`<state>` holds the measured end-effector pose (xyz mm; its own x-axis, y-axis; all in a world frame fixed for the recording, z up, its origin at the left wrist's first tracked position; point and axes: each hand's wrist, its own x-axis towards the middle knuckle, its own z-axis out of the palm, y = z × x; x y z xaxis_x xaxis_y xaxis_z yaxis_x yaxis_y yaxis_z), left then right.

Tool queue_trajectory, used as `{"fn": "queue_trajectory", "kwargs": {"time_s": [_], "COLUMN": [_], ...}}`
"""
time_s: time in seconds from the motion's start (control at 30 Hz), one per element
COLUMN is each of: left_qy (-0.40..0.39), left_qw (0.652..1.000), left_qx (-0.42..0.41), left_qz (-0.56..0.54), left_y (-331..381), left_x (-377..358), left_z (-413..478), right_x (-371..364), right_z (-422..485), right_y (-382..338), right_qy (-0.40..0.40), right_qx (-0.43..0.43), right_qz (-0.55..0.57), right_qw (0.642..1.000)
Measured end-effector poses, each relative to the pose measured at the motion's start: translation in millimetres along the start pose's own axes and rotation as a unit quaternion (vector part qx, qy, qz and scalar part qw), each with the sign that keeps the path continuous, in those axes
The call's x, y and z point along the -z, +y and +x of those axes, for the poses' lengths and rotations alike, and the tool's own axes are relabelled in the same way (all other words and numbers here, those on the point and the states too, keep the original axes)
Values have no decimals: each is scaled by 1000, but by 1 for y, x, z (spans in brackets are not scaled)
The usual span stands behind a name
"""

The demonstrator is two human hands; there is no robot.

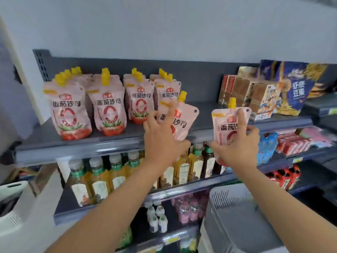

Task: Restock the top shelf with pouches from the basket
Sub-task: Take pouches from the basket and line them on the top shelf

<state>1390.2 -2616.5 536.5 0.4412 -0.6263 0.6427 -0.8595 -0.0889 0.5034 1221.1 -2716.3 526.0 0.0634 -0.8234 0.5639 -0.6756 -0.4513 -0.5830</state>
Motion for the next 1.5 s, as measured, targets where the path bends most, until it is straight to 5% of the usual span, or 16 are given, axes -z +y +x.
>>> {"fn": "queue_trajectory", "kwargs": {"time_s": [0.37, 0.7, 1.03, 1.3, 1.5], "left_qy": [167, 187, 214, 87, 75], "left_qw": [982, 972, 971, 988, 991], "left_qx": [77, 141, 105, 116, 103], "left_qz": [33, 17, 34, 48, 48], "left_y": [-36, -75, -84, -91, -93], "left_x": [17, -41, -64, -53, -45], "left_z": [96, 97, 110, 90, 86], "right_x": [-39, -89, -112, -131, -150], "right_z": [80, 115, 121, 113, 104], "right_y": [-87, -89, -81, -76, -91], "right_qy": [2, -37, -40, -45, -85], "right_qx": [67, 126, 130, 106, 63], "right_qz": [134, 155, 190, 202, 237], "right_qw": [989, 979, 972, 973, 966]}}
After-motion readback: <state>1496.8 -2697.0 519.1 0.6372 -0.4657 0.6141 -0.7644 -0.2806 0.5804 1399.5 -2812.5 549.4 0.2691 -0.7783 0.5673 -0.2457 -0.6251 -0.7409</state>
